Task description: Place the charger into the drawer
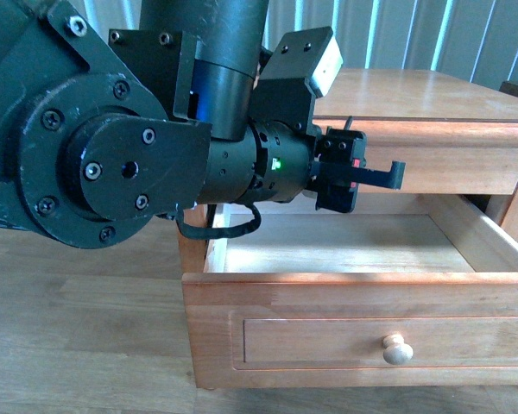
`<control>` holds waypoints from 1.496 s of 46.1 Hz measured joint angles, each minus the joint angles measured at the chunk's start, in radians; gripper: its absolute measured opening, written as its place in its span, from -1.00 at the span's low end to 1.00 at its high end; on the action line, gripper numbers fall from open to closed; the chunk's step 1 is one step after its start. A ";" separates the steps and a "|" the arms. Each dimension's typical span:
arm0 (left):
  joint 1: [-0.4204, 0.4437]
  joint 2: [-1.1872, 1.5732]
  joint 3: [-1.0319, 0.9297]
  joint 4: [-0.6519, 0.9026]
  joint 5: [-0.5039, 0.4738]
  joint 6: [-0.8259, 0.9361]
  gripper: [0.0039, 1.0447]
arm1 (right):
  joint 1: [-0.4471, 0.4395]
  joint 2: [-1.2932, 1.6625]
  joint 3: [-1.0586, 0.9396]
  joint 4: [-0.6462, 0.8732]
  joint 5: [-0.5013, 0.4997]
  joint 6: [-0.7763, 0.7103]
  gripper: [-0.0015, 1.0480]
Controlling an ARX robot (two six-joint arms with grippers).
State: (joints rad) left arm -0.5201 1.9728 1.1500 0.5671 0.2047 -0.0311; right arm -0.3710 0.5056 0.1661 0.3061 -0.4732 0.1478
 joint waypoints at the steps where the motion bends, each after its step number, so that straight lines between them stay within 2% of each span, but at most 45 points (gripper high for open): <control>1: 0.000 0.003 0.000 0.000 0.000 0.000 -0.35 | 0.000 0.000 0.000 0.000 0.000 0.000 0.84; 6: 0.000 0.011 0.000 -0.005 0.003 -0.003 -0.31 | 0.000 0.000 0.000 0.000 0.000 0.000 0.84; 9: 0.000 0.014 0.000 -0.010 -0.011 0.001 -0.12 | 0.000 0.000 0.000 0.000 0.000 0.000 0.84; 17: 0.000 0.008 0.000 -0.012 -0.080 0.028 0.60 | 0.000 0.000 0.000 0.000 0.000 0.000 0.84; 23: 0.004 -0.045 -0.023 0.021 -0.144 0.032 0.92 | 0.000 0.000 0.000 0.000 0.000 0.000 0.84; 31: 0.052 -0.255 -0.134 0.065 -0.374 0.041 0.89 | 0.000 0.000 0.000 0.000 0.000 0.000 0.84; 46: 0.135 -0.655 -0.431 0.034 -0.629 -0.033 0.89 | 0.000 0.000 0.000 0.000 0.000 0.000 0.84; 56: 0.156 -0.938 -0.634 -0.078 -0.813 -0.144 0.89 | 0.000 0.000 0.000 0.000 0.000 0.000 0.84; 59: 0.159 -0.991 -0.671 -0.097 -0.840 -0.174 0.89 | 0.000 0.000 0.000 0.000 0.000 0.000 0.84; 69: 0.160 -1.009 -0.676 -0.098 -0.838 -0.203 0.89 | 0.000 0.000 0.000 0.000 0.000 0.000 0.84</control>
State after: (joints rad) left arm -0.3599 0.9638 0.4740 0.4694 -0.6334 -0.2337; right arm -0.3710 0.5056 0.1661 0.3061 -0.4732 0.1478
